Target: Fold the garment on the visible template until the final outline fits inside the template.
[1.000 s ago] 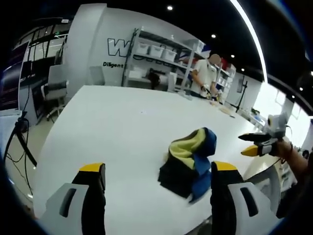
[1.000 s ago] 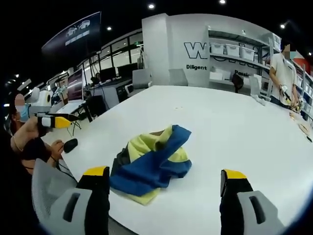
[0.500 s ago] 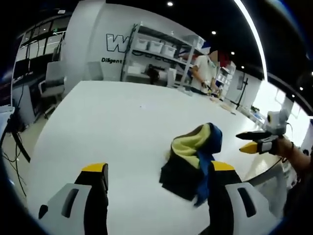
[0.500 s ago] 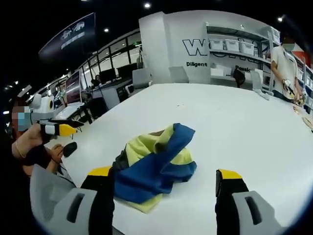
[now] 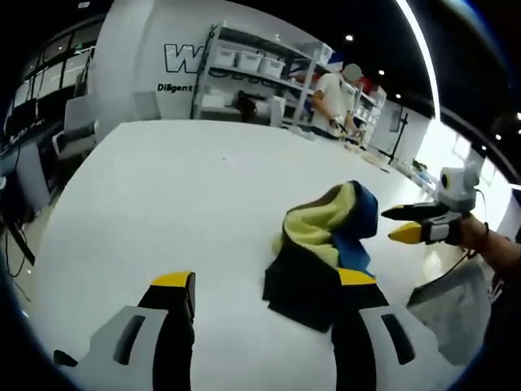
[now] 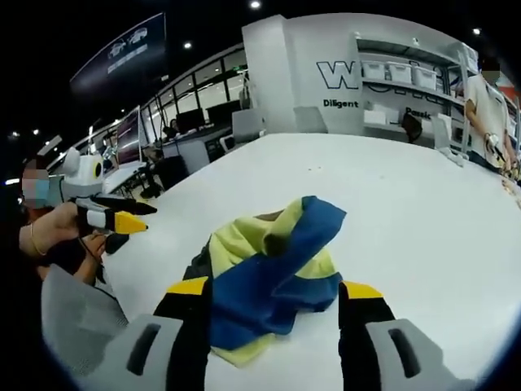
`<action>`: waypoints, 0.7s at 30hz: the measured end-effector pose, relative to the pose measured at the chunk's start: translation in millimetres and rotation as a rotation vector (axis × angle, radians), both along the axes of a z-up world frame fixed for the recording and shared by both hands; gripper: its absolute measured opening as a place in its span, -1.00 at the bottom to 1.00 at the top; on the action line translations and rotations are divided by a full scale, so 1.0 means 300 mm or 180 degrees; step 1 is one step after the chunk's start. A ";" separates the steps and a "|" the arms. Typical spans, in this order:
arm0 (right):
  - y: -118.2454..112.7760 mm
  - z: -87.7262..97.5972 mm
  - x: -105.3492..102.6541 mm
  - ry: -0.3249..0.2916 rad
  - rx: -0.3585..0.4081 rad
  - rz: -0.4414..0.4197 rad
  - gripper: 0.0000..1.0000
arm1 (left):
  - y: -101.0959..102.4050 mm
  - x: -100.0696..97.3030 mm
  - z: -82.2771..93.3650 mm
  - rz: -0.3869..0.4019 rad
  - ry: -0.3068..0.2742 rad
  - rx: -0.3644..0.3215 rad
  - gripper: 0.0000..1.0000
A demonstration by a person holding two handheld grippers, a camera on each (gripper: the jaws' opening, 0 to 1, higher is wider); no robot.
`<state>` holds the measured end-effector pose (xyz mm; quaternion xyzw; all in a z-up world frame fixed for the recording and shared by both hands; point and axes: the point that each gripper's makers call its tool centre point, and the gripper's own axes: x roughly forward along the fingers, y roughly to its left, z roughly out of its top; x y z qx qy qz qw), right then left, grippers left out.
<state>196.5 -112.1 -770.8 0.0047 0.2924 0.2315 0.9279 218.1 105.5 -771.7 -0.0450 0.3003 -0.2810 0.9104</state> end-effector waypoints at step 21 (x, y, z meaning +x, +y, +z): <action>0.029 -0.058 0.067 -0.0148 -0.0065 0.0124 -0.35 | -0.113 0.063 -0.197 -0.0059 0.0280 -0.0046 -0.13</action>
